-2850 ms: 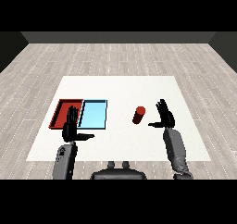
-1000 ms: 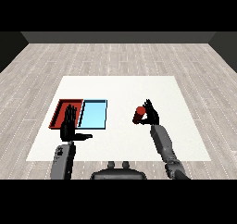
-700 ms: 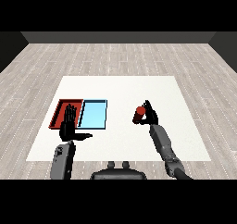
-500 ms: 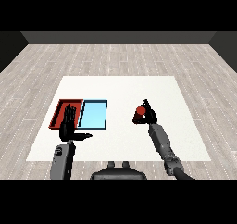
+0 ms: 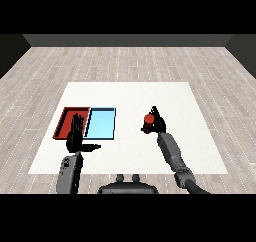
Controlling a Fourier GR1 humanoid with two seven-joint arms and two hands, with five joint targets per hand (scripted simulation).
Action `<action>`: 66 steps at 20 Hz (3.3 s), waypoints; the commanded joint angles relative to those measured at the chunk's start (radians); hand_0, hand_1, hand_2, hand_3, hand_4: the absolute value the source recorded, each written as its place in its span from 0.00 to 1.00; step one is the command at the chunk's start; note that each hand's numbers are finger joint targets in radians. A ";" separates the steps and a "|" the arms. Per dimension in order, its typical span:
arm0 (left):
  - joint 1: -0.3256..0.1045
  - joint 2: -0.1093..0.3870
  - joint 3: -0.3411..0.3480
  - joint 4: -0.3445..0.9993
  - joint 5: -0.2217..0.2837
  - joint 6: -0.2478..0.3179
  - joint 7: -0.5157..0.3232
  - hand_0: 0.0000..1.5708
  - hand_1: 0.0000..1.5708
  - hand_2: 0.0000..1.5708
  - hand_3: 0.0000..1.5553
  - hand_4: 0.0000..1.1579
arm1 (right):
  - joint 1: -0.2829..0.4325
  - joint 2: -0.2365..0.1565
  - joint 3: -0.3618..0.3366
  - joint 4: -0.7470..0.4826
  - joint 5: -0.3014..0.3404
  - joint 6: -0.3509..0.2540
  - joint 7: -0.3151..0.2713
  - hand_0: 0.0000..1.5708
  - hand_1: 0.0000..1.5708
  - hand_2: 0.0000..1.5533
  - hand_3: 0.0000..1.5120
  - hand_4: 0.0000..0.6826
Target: Pick the red can and put it in the red box
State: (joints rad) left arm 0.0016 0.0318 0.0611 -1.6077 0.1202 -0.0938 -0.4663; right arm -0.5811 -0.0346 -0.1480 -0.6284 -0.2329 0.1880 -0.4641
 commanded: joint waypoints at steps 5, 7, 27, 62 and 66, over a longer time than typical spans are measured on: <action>0.055 -0.014 -0.024 -0.027 -0.005 -0.012 -0.030 0.00 0.00 0.00 0.00 0.00 | -0.024 0.011 0.012 0.058 0.028 -0.022 -0.036 0.00 0.00 0.00 0.00 0.00; 0.056 -0.027 -0.044 -0.084 -0.004 0.010 0.023 0.00 0.00 0.00 0.00 0.00 | -0.037 0.015 0.010 0.061 0.021 -0.026 0.002 0.00 0.00 0.00 0.00 0.00; 0.015 -0.003 -0.011 0.004 0.002 -0.011 -0.032 0.00 0.00 0.00 0.00 0.00 | -0.096 0.010 0.051 0.180 0.153 -0.257 0.004 0.97 0.97 0.95 0.94 0.81; -0.053 -0.026 -0.137 -0.126 -0.045 0.033 0.197 0.00 0.00 0.00 0.00 0.00 | 0.224 -0.006 0.154 -0.846 0.110 -0.292 0.243 0.92 0.92 0.91 0.91 0.91; -0.128 -0.032 -0.258 -0.071 -0.099 0.146 0.259 0.00 0.00 0.00 0.00 0.00 | 0.173 0.032 0.343 -0.794 0.109 -0.485 0.236 0.92 0.92 0.91 0.91 0.91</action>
State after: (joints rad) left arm -0.0618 0.0030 -0.1413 -1.7234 0.0481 -0.0132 -0.2462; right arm -0.4002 -0.0347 0.0752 -1.4111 -0.1239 -0.1772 -0.2324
